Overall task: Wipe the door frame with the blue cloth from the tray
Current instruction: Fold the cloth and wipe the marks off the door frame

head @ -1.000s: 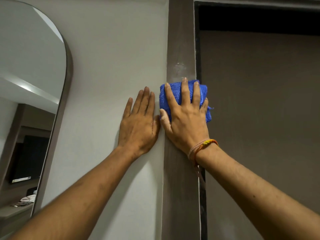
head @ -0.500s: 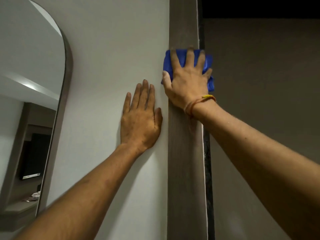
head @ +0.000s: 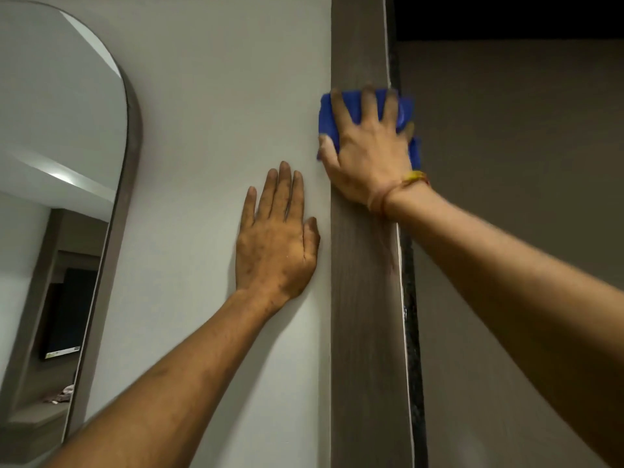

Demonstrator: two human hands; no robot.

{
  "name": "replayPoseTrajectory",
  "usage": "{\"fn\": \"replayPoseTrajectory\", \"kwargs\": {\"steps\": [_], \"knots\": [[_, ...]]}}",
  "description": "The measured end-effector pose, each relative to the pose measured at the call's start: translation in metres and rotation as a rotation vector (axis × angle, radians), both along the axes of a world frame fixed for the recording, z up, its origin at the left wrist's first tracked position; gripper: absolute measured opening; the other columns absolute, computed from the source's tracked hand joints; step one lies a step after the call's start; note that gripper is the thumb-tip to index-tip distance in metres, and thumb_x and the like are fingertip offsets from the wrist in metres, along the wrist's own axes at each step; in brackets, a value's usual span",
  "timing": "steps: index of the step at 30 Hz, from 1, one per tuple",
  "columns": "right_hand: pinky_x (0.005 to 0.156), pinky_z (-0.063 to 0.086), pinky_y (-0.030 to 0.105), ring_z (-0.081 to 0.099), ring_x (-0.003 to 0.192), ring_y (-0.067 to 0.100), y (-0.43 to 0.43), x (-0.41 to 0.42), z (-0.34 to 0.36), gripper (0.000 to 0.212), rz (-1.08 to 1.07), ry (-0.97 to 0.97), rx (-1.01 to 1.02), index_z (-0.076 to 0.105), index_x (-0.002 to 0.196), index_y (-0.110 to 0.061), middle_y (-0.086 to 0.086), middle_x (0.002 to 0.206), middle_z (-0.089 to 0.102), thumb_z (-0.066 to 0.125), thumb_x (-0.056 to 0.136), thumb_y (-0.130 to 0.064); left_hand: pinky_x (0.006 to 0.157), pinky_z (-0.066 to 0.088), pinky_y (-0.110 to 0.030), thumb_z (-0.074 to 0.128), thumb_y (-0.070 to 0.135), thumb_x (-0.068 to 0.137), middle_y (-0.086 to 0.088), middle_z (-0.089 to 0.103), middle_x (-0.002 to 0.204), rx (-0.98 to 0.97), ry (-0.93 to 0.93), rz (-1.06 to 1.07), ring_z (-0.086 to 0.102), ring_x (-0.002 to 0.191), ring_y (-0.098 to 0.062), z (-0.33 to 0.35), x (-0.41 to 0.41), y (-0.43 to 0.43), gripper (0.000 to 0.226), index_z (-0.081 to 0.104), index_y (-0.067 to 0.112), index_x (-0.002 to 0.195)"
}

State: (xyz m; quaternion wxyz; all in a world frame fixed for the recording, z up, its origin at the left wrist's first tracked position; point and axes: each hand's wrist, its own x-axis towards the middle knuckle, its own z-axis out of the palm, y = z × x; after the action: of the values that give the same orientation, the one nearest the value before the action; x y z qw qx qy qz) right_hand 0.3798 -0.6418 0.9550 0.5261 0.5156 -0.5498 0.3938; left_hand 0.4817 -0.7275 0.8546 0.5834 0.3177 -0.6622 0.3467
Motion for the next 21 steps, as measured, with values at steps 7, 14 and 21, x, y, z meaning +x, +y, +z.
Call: {"fn": "replayPoseTrajectory", "kwargs": {"steps": [7,14,21], "knots": [[0.109,0.013,0.068,0.002,0.144,0.041,-0.010,0.007,-0.053,0.063,0.017,-0.024,-0.103,0.013,0.148,-0.025,0.016,0.158,0.011,0.034,0.092,-0.046,0.120,-0.004,-0.039,0.009,0.041,0.093,-0.007,-0.005,0.159,-0.001,-0.011,-0.004,-0.008,0.146,-0.018,0.000,0.001,0.000,0.062,-0.005,0.014,0.146],[0.108,0.015,0.068,0.000,0.144,0.039,0.002,-0.006,-0.100,0.064,0.008,0.051,0.030,0.013,0.147,-0.027,0.015,0.158,0.009,0.035,0.091,-0.048,0.120,-0.005,-0.039,0.009,0.039,0.093,-0.008,-0.006,0.159,0.011,-0.023,-0.011,-0.010,0.145,-0.018,-0.002,0.001,0.001,0.061,-0.005,0.013,0.146],[0.110,0.012,0.069,-0.001,0.144,0.040,0.001,0.004,-0.014,0.061,0.016,-0.018,0.011,0.012,0.148,-0.026,0.013,0.157,0.013,0.033,0.093,-0.045,0.120,-0.003,-0.040,0.012,0.040,0.093,-0.005,-0.007,0.159,0.021,-0.010,-0.016,-0.011,0.145,-0.017,-0.004,0.004,0.000,0.061,-0.007,0.017,0.146]]}}
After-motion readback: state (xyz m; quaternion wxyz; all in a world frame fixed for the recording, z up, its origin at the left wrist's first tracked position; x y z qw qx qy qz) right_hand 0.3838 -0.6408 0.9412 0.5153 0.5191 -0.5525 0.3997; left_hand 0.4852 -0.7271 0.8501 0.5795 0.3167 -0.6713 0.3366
